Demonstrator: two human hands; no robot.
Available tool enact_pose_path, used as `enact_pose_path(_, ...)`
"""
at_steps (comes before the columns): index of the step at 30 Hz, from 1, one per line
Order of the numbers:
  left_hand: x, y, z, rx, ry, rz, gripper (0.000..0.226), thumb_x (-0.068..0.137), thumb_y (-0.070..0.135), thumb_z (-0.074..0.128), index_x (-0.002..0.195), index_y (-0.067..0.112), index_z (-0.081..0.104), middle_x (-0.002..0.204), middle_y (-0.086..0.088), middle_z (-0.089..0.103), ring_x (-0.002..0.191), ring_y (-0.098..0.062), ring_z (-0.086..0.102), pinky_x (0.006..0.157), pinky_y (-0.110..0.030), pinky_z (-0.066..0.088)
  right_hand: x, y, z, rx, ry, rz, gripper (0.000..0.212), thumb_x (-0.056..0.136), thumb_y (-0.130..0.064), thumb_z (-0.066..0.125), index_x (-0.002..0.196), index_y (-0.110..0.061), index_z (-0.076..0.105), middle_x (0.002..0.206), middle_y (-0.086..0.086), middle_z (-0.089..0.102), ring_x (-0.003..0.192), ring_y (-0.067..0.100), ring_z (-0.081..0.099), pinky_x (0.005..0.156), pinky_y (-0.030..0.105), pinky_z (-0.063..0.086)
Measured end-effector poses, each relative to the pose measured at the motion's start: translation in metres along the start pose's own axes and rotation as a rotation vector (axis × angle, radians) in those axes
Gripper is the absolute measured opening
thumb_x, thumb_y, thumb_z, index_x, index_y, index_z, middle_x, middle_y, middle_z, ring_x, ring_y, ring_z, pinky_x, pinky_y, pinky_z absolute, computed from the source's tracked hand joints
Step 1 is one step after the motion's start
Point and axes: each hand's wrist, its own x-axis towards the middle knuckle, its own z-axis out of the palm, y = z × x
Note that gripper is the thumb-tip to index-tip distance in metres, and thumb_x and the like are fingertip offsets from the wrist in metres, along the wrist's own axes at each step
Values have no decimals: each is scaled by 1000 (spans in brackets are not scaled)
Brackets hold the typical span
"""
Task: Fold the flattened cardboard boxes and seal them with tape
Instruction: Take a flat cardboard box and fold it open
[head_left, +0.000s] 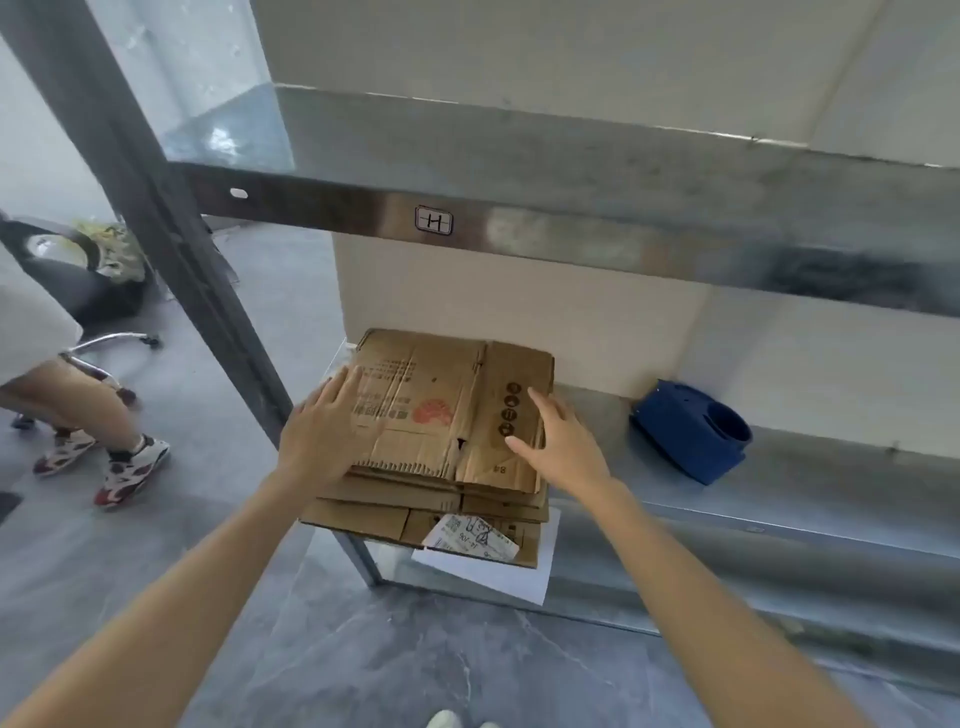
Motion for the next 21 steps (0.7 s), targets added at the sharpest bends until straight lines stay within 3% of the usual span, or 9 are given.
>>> enact_pose_path(12, 40, -41, 28, -178, -176, -108, 88, 88, 67, 55, 158, 31, 15, 153, -1, 41, 133, -31, 45, 91, -55, 51, 17, 5, 26, -32, -53, 128, 84, 92, -54, 61, 158, -30, 16, 159, 11, 30, 141, 33, 36, 109, 48, 41)
enact_pose_path(21, 49, -45, 40, -392, -90, -178, 97, 75, 60, 76, 151, 20, 33, 140, -7, 54, 126, -31, 51, 97, -53, 48, 15, 8, 21, -2, 10, 117, 92, 86, -53, 69, 158, -31, 16, 152, 10, 40, 138, 30, 39, 107, 45, 43)
